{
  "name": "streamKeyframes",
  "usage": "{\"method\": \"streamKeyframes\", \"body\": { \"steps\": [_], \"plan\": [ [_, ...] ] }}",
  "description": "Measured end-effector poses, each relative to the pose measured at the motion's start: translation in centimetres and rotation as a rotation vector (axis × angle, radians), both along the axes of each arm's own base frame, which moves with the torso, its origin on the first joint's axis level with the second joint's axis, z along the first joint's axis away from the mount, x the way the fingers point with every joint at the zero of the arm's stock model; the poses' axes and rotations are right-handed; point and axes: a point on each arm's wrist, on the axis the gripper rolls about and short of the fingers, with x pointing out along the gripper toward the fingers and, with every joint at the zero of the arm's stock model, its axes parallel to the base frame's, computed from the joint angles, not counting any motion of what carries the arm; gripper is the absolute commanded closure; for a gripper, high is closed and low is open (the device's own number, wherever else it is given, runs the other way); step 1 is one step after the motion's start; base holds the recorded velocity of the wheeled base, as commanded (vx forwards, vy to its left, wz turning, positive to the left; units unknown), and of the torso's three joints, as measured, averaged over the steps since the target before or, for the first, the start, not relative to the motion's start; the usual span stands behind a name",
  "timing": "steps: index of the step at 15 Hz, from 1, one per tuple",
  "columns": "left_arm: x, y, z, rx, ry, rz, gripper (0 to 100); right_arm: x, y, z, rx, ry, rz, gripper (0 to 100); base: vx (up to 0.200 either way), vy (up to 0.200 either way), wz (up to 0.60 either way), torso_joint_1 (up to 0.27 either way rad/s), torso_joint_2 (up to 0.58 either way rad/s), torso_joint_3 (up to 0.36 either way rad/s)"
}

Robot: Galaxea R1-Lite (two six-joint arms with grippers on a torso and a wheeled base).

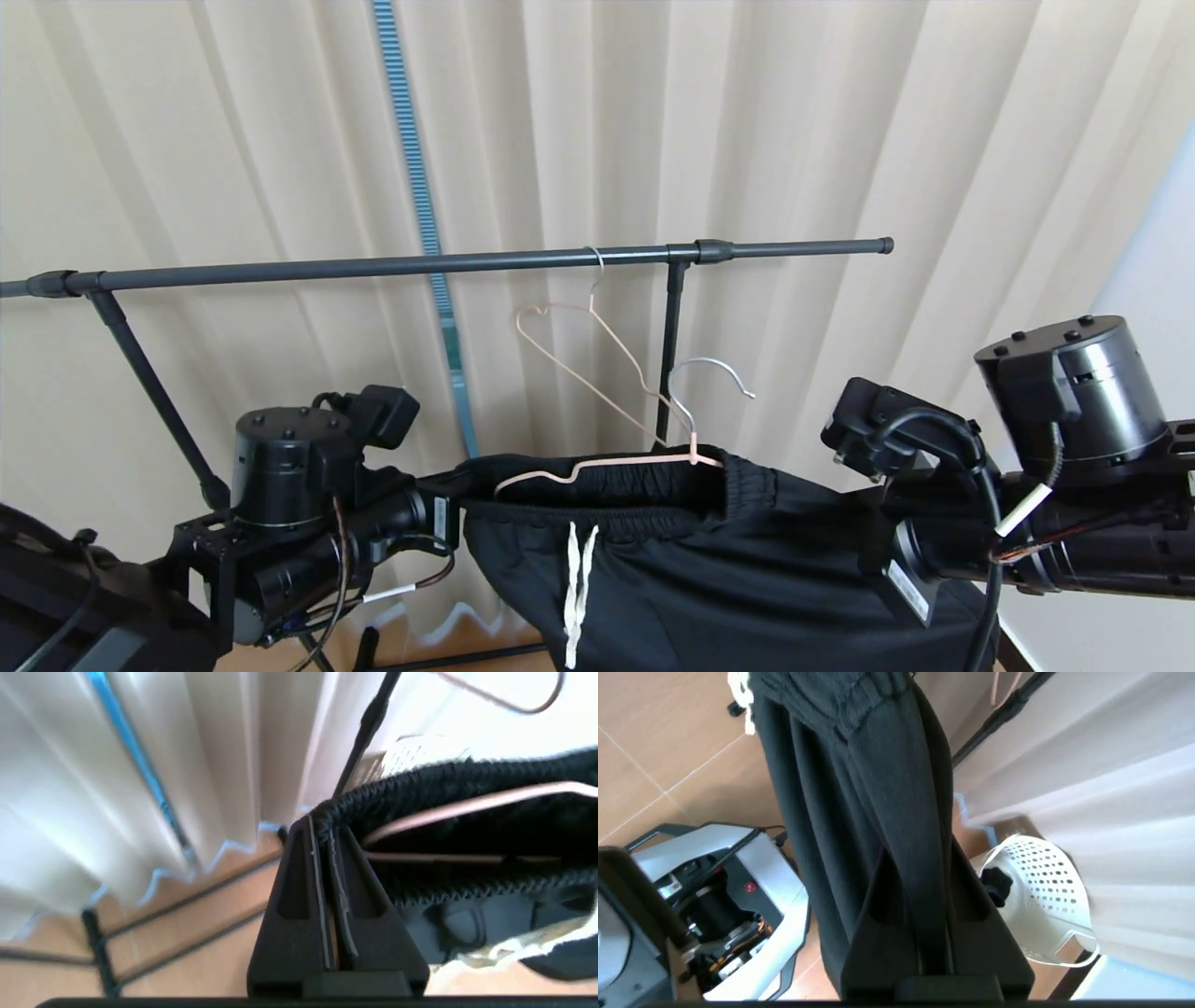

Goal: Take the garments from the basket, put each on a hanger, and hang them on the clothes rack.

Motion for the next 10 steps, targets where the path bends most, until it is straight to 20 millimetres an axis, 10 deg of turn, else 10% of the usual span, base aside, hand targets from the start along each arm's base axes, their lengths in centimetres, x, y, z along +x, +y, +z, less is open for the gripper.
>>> {"method": "streamKeyframes", "body": {
  "steps": [10],
  "plan": [
    [-0.6,-5.0,7.0,0.089,0.048,-0.089,100,2.2,2.8,-2.6,0.054,-0.051,-0.128,100,0.000,0.000,0.00,0.000,0.00,0.000]
  ]
}}
